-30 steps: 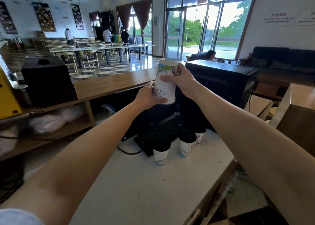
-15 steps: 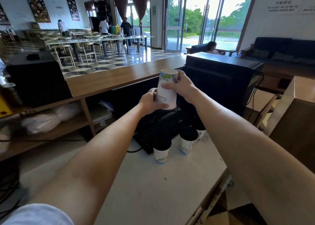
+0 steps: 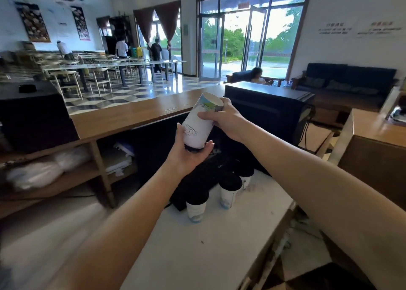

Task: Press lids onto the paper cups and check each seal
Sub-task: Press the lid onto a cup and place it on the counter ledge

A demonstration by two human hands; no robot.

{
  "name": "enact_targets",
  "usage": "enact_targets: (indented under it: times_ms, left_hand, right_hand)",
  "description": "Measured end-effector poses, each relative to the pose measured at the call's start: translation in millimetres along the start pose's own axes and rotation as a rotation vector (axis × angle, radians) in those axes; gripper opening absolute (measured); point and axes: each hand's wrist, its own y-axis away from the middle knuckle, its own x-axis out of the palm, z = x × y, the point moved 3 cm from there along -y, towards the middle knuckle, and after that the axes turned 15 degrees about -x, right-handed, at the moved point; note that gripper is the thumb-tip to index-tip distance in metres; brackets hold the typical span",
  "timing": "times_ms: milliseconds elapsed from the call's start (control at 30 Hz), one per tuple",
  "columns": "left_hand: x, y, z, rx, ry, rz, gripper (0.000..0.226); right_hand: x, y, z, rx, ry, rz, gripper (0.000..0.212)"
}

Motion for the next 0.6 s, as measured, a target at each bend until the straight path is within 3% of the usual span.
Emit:
enact_targets:
  times_ms: [133,233,333,400,500,600]
  left_hand:
    - [19,16,-21,0.09,-0.003,-0.097,0.034]
    - [27,30,-31,0.097,-0.12,-0.188,0.028]
    - [29,38,-40,0.141,-0.304,-0.285,0.024]
    - [30,39,-42,0.142,-0.266,-0.248,0.032]
    - [30,39,-34,0.07,-0.017,-0.14,0.072]
    - [35,39,-32,0.1,-0.035,-0.135,0.064]
  right_hand:
    - [-22,16,23,0.152,0.081,0.184,0.047]
    - [-32,23,27,0.191,0.204,0.265,0.052]
    - [-32,35,21,0.192,0.1,0.286,0.062]
    - [-30,41,17,0.152,0.0,0.235,0.067]
    - [-18,50,8,0.1,-0.059,0.14,0.058]
    - [-12,61,-6,0.043,0.011,0.118,0.036]
